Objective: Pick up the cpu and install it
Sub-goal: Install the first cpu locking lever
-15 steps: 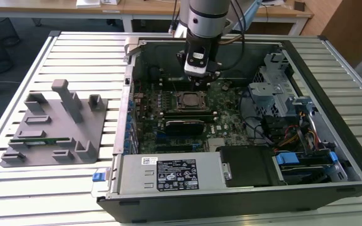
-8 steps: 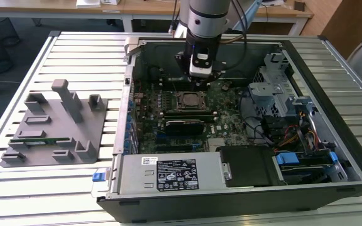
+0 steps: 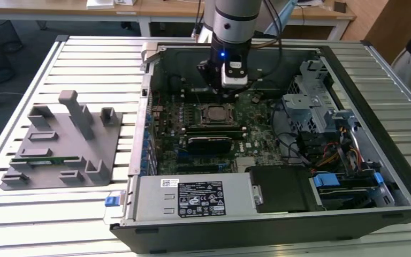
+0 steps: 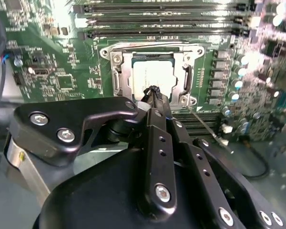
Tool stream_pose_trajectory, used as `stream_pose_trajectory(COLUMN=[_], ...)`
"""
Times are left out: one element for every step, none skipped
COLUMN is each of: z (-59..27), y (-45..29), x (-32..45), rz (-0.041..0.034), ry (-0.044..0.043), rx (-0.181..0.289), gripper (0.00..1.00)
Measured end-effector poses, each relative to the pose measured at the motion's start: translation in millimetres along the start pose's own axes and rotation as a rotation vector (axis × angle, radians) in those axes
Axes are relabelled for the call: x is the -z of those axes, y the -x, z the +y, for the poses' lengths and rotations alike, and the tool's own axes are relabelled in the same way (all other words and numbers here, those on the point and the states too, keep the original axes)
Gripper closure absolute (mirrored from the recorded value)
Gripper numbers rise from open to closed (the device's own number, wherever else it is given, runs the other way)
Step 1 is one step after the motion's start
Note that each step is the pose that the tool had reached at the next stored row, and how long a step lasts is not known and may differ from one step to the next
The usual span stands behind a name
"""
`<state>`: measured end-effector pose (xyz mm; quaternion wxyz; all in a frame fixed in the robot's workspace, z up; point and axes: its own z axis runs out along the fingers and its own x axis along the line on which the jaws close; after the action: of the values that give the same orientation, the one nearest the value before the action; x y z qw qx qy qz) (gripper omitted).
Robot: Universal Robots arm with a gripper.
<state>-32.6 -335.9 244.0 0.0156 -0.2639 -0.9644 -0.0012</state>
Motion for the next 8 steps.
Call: stream_pose_trajectory(z=[0.0,0.0,0.0,0.0,0.0,0.0,0.0,0.0], y=[0.0,0.0,0.0,0.0,0.0,0.0,0.0,0.0], x=[-0.1,-0.1,-0.2,-0.3,-0.3,-0.4,-0.4,-0.5], rz=[-0.0001,-0.0002,-0.0003,-0.0004,-0.0005,-0.0006,-0.0007,-0.0009], ry=[-0.0006,-0.0011,-0.0016,-0.0023,-0.0028,-0.0034,-0.0040,-0.0045], rx=[0.018,0.036,0.054,0.072,0.090,0.108,0.126,0.144], gripper=[0.89,0.89,0.89,0.89,0.89,0.89,0.89,0.89])
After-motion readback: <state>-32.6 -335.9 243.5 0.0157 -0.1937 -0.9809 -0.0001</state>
